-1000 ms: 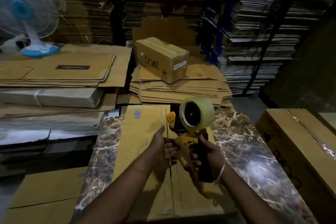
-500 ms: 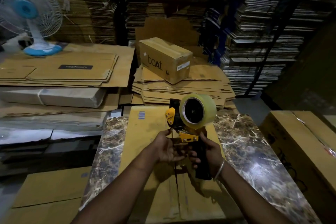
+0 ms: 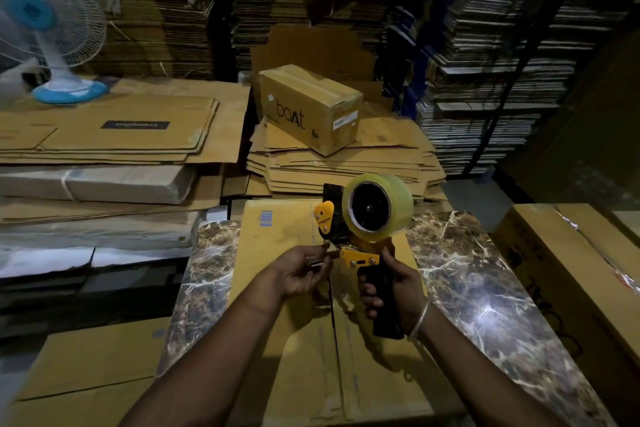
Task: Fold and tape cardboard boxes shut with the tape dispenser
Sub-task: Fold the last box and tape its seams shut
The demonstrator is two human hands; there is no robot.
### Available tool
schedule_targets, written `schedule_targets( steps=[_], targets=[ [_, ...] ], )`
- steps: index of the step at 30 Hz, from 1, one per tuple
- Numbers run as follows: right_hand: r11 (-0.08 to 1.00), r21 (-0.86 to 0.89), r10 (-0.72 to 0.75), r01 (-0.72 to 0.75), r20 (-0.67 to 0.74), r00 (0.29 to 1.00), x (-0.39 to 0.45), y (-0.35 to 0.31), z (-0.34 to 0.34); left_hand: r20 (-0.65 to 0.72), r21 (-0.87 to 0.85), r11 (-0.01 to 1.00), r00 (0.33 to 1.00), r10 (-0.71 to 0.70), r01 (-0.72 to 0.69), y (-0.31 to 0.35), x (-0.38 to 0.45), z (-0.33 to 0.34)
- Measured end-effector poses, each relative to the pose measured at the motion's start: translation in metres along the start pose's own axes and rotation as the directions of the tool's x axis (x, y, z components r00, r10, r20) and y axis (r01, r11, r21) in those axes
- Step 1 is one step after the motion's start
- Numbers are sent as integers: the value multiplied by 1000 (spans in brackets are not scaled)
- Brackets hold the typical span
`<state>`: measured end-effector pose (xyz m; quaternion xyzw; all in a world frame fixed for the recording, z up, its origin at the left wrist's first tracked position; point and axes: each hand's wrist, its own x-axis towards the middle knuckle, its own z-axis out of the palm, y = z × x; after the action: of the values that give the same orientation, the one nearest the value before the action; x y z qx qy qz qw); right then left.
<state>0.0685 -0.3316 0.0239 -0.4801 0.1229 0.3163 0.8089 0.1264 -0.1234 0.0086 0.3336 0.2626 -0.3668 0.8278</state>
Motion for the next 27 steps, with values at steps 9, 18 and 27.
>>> schedule_targets(
  steps=[9, 18, 27],
  targets=[
    [999, -21, -29, 29, -1, 1000, 4, 0, -3, -41, 149, 988, 998, -44, 50, 11, -5, -12],
    [996, -74, -46, 41, -60, 997, 4, 7, 2, -191, 434, 894, 981, -33, 115, 56, 5, -18],
    [993, 83, -86, 86, 3, 996, 0, 14, 13, -425, 832, 340, 897, -117, 439, 106, 16, 17]
  ],
)
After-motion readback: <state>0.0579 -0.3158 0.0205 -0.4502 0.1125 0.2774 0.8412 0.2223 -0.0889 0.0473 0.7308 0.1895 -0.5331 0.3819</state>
